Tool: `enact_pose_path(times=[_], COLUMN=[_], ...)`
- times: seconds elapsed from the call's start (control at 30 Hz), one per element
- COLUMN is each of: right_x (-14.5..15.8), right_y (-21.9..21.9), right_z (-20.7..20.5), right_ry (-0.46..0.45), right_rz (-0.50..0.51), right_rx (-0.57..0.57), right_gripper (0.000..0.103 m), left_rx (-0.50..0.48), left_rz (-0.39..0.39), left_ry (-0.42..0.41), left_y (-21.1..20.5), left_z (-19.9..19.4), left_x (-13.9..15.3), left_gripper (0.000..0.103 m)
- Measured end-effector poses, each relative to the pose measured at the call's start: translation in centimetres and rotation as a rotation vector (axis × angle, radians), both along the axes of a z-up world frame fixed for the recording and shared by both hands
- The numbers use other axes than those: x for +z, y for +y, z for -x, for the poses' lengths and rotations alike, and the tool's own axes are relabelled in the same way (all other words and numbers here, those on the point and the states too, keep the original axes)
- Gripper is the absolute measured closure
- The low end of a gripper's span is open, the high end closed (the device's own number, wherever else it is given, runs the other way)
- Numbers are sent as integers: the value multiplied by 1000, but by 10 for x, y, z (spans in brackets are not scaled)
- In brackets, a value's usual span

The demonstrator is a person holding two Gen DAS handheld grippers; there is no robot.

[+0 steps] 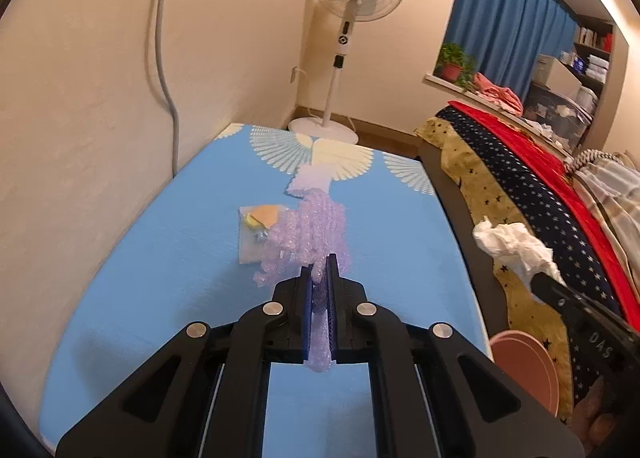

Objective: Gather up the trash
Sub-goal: 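Grasp the lavender foam net with the left gripper while the right grasps the white tissue, then carry the lavender net and white tissue toward the pink bin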

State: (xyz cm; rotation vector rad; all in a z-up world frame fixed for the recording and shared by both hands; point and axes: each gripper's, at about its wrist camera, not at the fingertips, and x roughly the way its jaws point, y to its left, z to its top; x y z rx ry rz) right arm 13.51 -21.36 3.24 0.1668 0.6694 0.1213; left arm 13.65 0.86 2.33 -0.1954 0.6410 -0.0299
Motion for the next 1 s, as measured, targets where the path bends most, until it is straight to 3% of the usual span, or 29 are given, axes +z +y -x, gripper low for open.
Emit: enact_pose_path(times=[0.27, 0.47, 1.0], right_x=[33, 49, 24], right_y=[-34, -58, -73], right_z=[51, 85, 115], right_ry=[-60, -103, -104], right_rz=[0, -4, 15], right_rx=[-54, -97, -170], right_gripper=[95, 95, 95], left_rx=[-36, -91, -189], left_rz=[0, -18, -25], left_ry=[-42, -57, -82], left_y=[-21, -46, -83], left_z=[40, 64, 93], left_x=[27, 29, 12], left_gripper=[97, 97, 97])
